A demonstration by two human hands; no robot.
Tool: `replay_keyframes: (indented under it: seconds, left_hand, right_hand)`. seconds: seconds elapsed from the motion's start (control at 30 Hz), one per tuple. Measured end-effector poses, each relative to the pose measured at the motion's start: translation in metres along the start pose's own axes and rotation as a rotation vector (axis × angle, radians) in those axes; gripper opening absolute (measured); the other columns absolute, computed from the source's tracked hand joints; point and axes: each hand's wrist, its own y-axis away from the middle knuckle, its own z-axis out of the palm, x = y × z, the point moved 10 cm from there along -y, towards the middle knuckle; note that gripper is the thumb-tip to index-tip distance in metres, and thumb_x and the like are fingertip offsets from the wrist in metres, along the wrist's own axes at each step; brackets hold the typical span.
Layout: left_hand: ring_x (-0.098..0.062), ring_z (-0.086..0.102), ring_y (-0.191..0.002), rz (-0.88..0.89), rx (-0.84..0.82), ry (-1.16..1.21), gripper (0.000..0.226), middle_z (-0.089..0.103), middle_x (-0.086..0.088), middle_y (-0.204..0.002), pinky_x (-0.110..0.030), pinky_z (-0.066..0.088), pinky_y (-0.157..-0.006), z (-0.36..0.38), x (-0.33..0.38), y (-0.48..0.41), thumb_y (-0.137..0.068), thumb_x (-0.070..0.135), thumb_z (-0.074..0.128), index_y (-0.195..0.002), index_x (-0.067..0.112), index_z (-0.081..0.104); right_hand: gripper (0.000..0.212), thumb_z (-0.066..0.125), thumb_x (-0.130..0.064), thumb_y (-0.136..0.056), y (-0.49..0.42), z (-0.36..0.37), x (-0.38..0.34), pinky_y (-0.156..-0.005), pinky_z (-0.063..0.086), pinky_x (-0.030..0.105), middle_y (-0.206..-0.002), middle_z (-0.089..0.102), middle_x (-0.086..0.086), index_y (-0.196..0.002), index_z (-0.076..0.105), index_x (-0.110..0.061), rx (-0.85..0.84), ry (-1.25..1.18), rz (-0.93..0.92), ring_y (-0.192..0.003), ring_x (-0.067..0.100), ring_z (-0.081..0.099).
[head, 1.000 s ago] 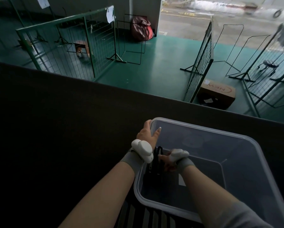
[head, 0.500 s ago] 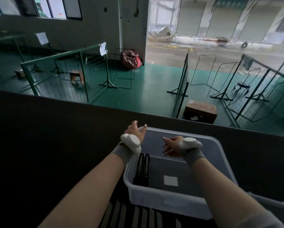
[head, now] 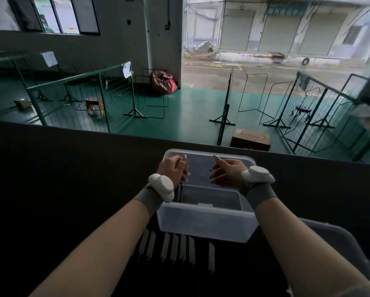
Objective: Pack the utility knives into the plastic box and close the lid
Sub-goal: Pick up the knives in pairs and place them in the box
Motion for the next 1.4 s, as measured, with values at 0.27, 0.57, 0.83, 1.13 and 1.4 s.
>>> replay_keyframes:
  seconds: [0.27, 0.57, 0.83, 1.13, 1.4]
  left_hand:
    - [0.0, 0.057, -0.04, 0.035, -0.103, -0.002, 0.041, 0.063, -0.004, -0.064, -0.011, 0.042, -0.04, 0.039, -0.011, 0.072, -0.101, 0.028, 0.035, -0.077, 0.006, 0.059]
    - [-0.012, 0.067, -0.063, -0.36, -0.156, -0.183, 0.038, 0.069, -0.018, -0.078, -0.021, 0.051, -0.061, 0.093, -0.115, 0.131, -0.1, 0.021, 0.04, -0.072, 0.006, 0.06]
    - [-0.029, 0.055, -0.119, -0.615, -0.296, -0.532, 0.04, 0.058, -0.014, -0.129, -0.034, 0.045, -0.1, 0.122, -0.186, 0.179, -0.098, 0.032, 0.044, -0.126, 0.004, 0.054]
    - [-0.027, 0.043, -0.127, -0.559, -0.282, -0.728, 0.041, 0.046, -0.009, -0.135, -0.034, 0.041, -0.1, 0.141, -0.193, 0.19, -0.095, 0.037, 0.048, -0.128, 0.012, 0.05]
    - [-0.026, 0.039, -0.13, -0.572, -0.35, -0.865, 0.058, 0.043, -0.008, -0.137, -0.037, 0.038, -0.103, 0.152, -0.194, 0.187, -0.085, 0.05, 0.058, -0.129, 0.014, 0.046]
  right_hand:
    - [0.037, 0.052, -0.039, -0.093, 0.049, -0.005, 0.059, -0.044, 0.046, 0.019, -0.066, 0.068, 0.009, -0.081, 0.065, -0.006, -0.142, -0.054, -0.035, -0.046, 0.014, 0.065]
    - [0.03, 0.05, -0.034, -0.095, 0.069, -0.002, 0.179, -0.049, 0.045, 0.02, -0.067, 0.063, 0.005, -0.081, 0.061, -0.01, -0.213, 0.168, 0.185, -0.048, 0.01, 0.06]
    - [0.028, 0.054, -0.037, -0.093, 0.061, 0.01, 0.277, -0.058, 0.051, 0.029, -0.078, 0.063, 0.006, -0.093, 0.057, -0.009, -0.212, 0.426, 0.385, -0.06, 0.015, 0.058]
    - [0.07, 0.064, -0.055, -0.077, 0.063, 0.027, 0.304, -0.091, 0.05, 0.035, -0.129, 0.05, 0.008, -0.128, 0.045, -0.011, -0.262, 0.808, 0.417, -0.115, 0.026, 0.055]
    - [0.055, 0.065, -0.04, -0.083, 0.058, -0.007, 0.306, -0.091, 0.047, 0.031, -0.124, 0.058, 0.01, -0.125, 0.053, -0.006, -0.218, 0.843, 0.491, -0.115, 0.024, 0.058]
